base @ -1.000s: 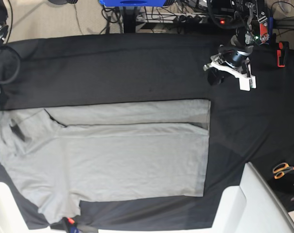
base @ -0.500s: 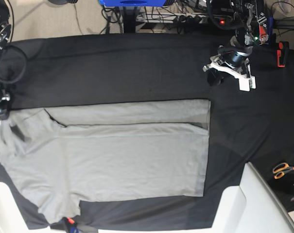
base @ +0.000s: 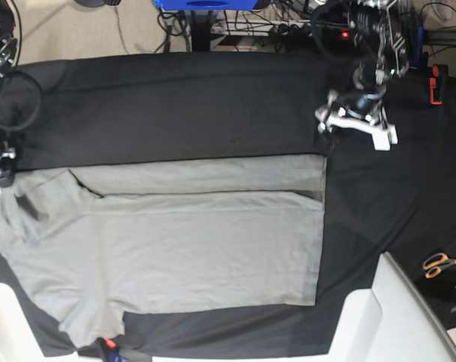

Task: Fold the T-shirt properly
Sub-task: 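Drag the held shirt back across the table with both grippers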

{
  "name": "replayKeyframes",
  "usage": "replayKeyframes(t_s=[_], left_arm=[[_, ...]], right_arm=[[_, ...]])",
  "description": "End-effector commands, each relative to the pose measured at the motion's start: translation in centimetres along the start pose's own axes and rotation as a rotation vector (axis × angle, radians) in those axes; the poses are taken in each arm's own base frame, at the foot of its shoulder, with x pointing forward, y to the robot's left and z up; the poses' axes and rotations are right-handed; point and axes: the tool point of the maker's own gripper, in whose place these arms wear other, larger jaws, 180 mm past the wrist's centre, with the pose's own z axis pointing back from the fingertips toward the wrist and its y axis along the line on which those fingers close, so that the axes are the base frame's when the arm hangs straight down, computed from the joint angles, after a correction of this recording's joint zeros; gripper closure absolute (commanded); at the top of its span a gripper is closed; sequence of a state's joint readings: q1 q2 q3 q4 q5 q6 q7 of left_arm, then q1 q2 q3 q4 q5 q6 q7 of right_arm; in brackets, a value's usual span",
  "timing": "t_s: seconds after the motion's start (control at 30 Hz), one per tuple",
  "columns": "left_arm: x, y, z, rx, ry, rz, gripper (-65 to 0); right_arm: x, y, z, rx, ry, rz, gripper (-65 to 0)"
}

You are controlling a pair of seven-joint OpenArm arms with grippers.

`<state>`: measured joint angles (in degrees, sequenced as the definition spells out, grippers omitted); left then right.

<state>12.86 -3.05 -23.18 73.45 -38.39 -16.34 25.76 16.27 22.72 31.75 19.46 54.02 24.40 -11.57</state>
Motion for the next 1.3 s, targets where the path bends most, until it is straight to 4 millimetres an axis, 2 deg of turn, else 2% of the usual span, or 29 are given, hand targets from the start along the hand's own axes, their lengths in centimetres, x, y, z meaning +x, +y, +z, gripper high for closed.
replayKeyframes(t_s=[0.0,0.2,0.47,0.67,0.93,1.03,1.17,1.27], left_arm=[[0.4,-0.3,-0.4,-0.009,-0.008,0.009,-42.8],[0.2,-1.6,-2.5,-0.029,0.003,0.05,-42.8],[-0.1,-2.0,-4.5,-0.034,0.031,0.09,-42.8],[-0.5,-3.3,-5.3,-0.054,0.034,0.115,-42.6],[-1.2,-2.9,-5.4,-0.045,0.052,0.126,-42.1],[-1.1,-2.9,-5.7,-0.044,0.057,0.131,-31.6],[-1.6,-3.1,-6.8,-0.041,0.086,0.157,0.0],[-1.8,-3.2,-7.3,-0.042,0.099,0.167,0.0]], right_arm=[[2.5,1.4,-0.1,0.04,-0.051,0.011,-0.2],[2.5,1.5,-0.1,0.041,-0.052,0.012,-0.2],[2.9,1.5,0.0,0.041,-0.057,0.016,-0.2],[3.0,1.5,0.0,0.043,-0.059,0.018,-0.2],[2.9,1.6,0.0,0.044,-0.058,0.018,-0.2],[2.8,1.6,0.0,0.045,-0.057,0.017,-0.2],[2.7,1.6,0.0,0.045,-0.056,0.016,-0.2],[2.7,1.6,0.0,0.045,-0.056,0.016,-0.2]])
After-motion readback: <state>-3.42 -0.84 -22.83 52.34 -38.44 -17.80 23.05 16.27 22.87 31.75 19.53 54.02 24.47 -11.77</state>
